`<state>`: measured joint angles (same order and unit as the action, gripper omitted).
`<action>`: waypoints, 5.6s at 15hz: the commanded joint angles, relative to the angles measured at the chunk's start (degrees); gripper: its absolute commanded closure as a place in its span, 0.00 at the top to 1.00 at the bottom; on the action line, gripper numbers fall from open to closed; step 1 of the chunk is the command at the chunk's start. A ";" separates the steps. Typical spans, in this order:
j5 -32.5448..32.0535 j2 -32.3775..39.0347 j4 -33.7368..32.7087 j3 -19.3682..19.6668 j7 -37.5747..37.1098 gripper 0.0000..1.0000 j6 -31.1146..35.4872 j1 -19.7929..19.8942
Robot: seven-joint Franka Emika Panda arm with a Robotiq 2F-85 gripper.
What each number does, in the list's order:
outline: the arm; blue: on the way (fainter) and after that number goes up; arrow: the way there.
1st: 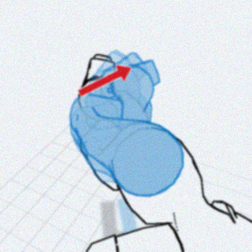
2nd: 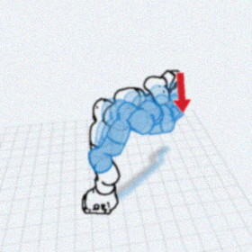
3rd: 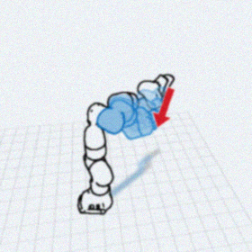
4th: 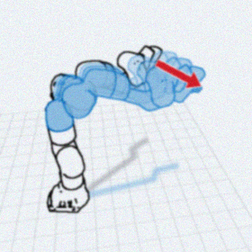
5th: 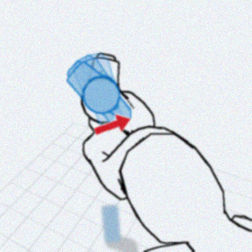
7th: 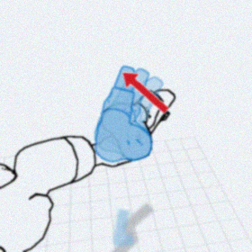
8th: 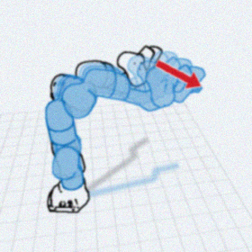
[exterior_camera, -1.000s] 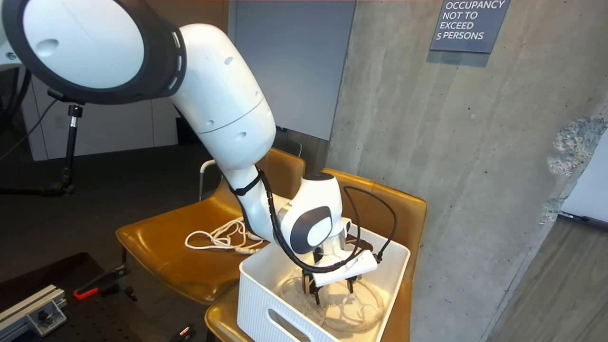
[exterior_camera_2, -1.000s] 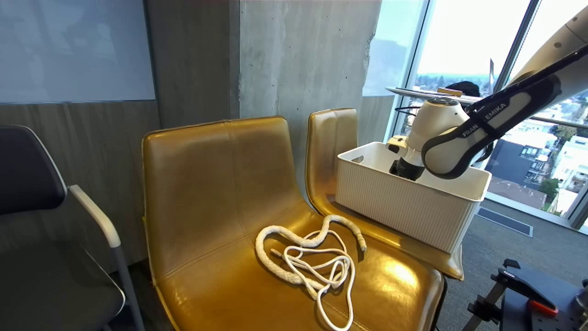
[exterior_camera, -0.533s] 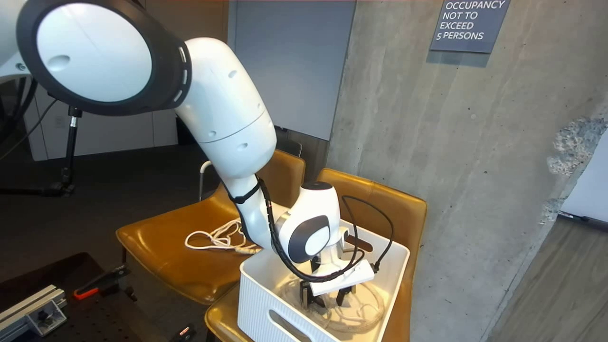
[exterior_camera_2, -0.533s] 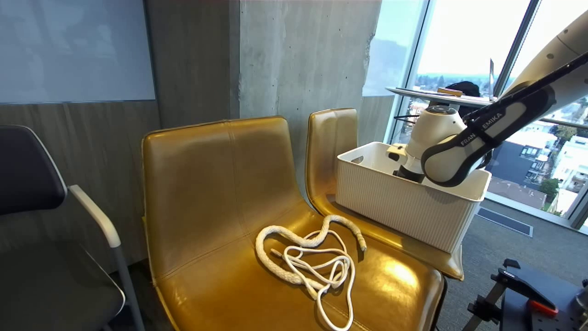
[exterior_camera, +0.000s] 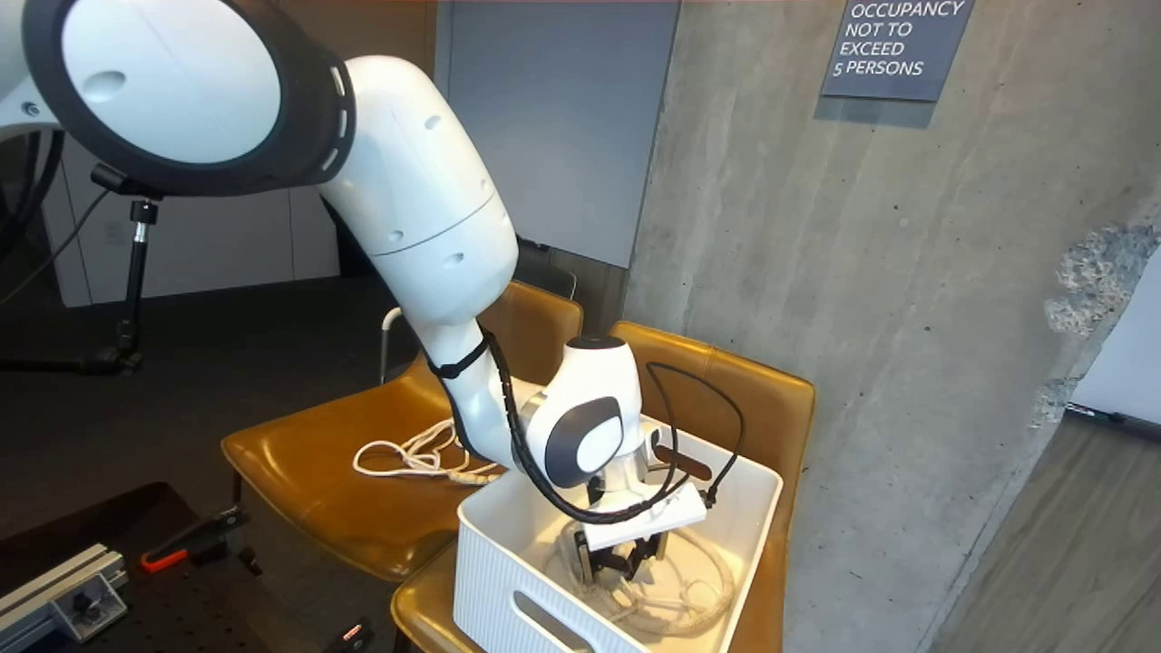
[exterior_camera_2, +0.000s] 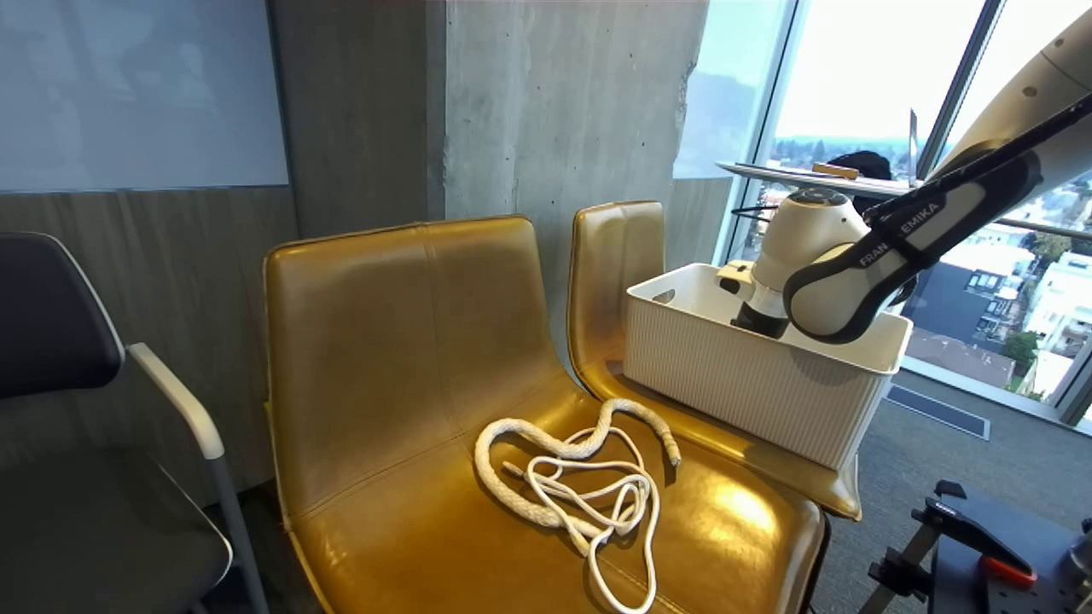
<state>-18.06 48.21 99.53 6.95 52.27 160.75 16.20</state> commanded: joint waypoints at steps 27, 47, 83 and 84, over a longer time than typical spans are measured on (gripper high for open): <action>-11.79 -45.96 -6.71 -11.47 -22.42 0.00 -32.21 -21.48; -17.02 -25.56 -32.15 -15.16 -22.04 0.00 -44.44 -31.51; -16.05 -33.52 20.57 -6.01 -27.59 1.00 -15.96 -15.87; -16.70 -34.43 22.26 -5.21 -26.87 1.00 -13.03 -14.62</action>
<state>-32.40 18.28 115.29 -0.23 24.24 140.08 -1.07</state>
